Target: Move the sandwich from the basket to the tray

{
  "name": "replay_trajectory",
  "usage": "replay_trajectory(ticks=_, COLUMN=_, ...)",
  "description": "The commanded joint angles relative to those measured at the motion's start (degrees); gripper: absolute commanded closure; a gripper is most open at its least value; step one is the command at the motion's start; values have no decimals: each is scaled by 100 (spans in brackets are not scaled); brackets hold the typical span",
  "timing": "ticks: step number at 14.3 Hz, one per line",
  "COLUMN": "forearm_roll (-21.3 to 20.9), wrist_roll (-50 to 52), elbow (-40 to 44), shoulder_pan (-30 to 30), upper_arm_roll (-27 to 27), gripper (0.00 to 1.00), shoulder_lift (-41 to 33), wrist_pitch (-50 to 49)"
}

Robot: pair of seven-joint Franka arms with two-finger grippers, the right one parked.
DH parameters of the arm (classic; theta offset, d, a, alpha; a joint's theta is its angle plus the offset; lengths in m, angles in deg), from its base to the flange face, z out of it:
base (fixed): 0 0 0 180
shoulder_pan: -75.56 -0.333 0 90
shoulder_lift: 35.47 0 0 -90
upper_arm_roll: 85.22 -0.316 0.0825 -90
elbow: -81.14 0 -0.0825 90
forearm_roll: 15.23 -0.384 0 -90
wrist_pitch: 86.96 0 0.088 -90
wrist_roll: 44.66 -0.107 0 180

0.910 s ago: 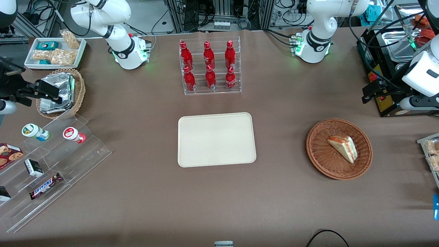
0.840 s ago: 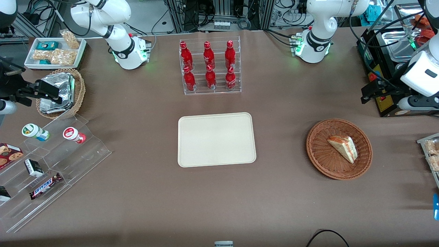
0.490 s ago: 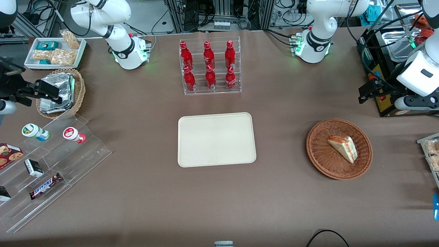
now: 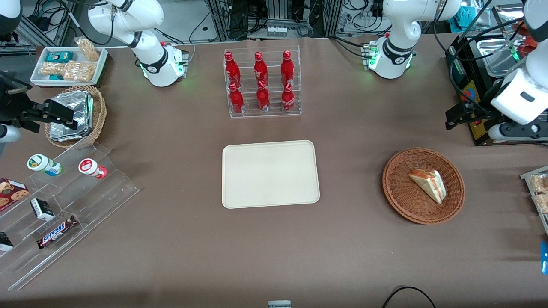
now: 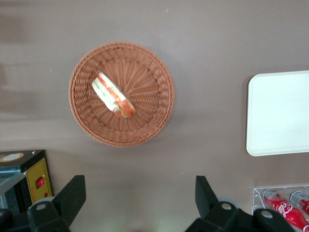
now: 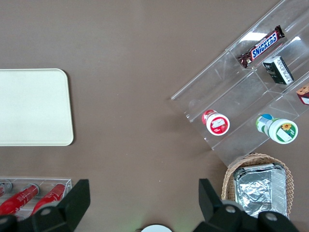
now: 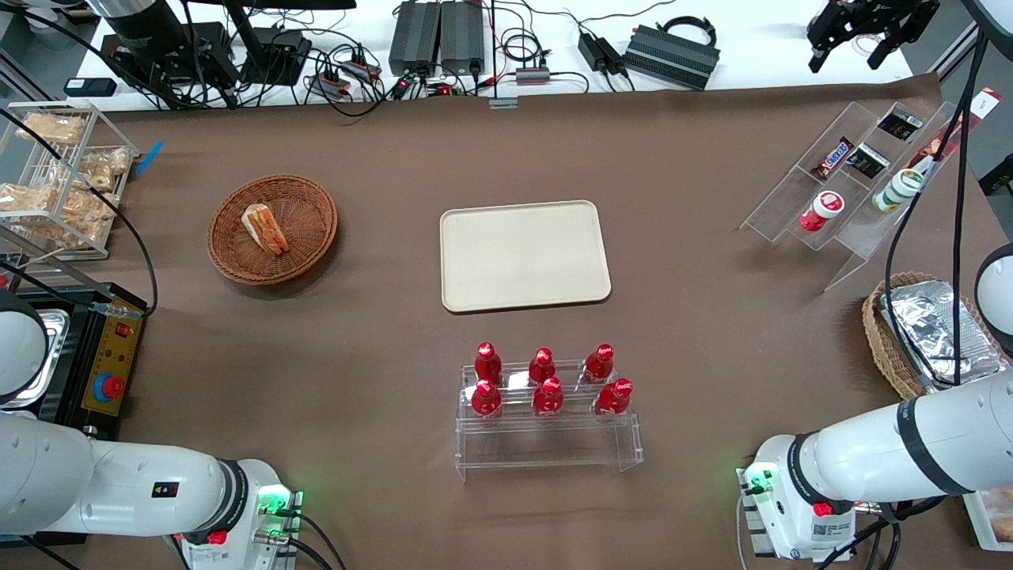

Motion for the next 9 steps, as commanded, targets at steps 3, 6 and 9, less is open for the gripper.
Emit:
replay_trajectory(ticks=3, forearm_roll=-50, wrist_roll=-78, elbow=-1601, shoulder_pan=-107, upper_arm_roll=-146, gripper=0, shoulder_lift=50, wrist_pitch=1471)
replay_trajectory(ticks=6, forearm_roll=-50, wrist_roll=-78, elbow=-2325, shoulder_pan=-318, upper_arm_roll=-146, gripper=0, shoulder_lift=286, wrist_pitch=2633)
replay_trajectory(ticks=9, forearm_roll=-41, wrist_roll=-61, elbow=-2519, shoulder_pan=-503, upper_arm_roll=-146, gripper=0, shoulder_lift=620, wrist_pitch=3215)
